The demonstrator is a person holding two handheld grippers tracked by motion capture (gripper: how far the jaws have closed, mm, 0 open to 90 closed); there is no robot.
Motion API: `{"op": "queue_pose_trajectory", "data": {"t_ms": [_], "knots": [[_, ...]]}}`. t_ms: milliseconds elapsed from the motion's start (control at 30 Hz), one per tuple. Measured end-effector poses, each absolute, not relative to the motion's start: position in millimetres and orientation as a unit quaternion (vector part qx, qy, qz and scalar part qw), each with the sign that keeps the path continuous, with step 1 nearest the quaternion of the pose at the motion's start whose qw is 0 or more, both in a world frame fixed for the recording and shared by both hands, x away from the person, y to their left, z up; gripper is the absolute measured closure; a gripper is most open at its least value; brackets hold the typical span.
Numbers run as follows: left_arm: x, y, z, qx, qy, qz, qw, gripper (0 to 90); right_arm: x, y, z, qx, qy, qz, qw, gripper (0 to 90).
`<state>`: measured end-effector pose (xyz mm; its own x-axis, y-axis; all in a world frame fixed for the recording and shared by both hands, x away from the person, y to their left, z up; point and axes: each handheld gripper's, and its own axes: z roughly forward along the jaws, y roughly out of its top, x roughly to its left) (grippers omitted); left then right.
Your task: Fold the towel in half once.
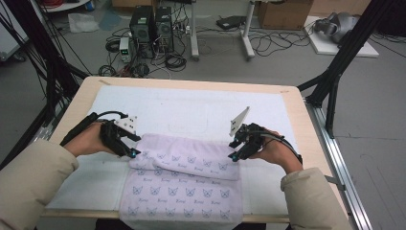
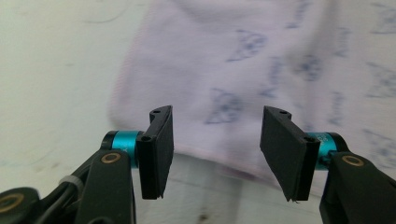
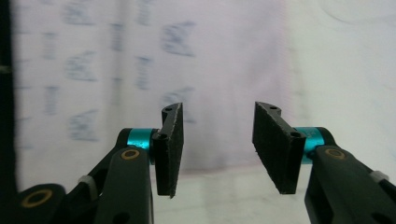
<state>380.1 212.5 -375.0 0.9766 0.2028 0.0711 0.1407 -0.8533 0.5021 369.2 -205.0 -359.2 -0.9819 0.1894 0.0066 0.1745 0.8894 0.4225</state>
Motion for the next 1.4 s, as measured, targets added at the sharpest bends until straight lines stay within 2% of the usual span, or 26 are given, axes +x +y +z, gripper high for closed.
{"op": "queue_pose_trajectory", "data": {"t_ms": [233,433,533,567,600,633,667,700,1033,1167,1400], "knots": [[398.7,195.6,-392.7,0.967,0.109,0.074,0.217,52.3,383.2,-189.1,-383.8,0.1,0.986,0.134,0.025,53.4],[408.2,186.2,-407.8,0.975,0.11,0.03,0.192,58.6,390.1,-174.3,-405.1,0.089,0.992,0.092,-0.017,54.8],[410.1,184.9,-411.6,0.975,0.112,0.019,0.192,63.8,391.8,-173.6,-406.3,0.088,0.991,0.092,-0.032,63.8],[411.1,185.4,-411.7,0.975,0.114,0.017,0.192,65.8,392.1,-173.4,-406.5,0.09,0.991,0.091,-0.037,68.7],[411.5,185.5,-411.7,0.974,0.116,0.017,0.193,68.2,392.6,-173.4,-406.6,0.093,0.99,0.091,-0.043,77.3],[411.8,185.4,-411.5,0.975,0.112,0.014,0.194,73.1,392.6,-172.6,-406.8,0.093,0.991,0.085,-0.039,82.4],[410.6,184.0,-411.4,0.975,0.107,0.018,0.192,81.5,393.5,-171.8,-407.1,0.088,0.992,0.082,-0.035,83.4],[409.4,182.2,-411.0,0.977,0.104,0.023,0.187,85.4,393.5,-171.3,-406.9,0.081,0.993,0.081,-0.034,84.4],[404.4,182.7,-401.1,0.974,0.123,0.027,0.19,88.4,389.8,-187.3,-384.8,0.086,0.987,0.135,-0.005,85.4],[396.0,189.1,-385.5,0.968,0.119,0.025,0.219,88.4,382.5,-195.9,-368.9,0.081,0.981,0.176,0.003,86.1],[358.3,203.0,-350.1,0.955,0.078,0.03,0.286,88.3,354.4,-206.6,-342.0,0.046,0.97,0.24,0.006,86.1]]}}
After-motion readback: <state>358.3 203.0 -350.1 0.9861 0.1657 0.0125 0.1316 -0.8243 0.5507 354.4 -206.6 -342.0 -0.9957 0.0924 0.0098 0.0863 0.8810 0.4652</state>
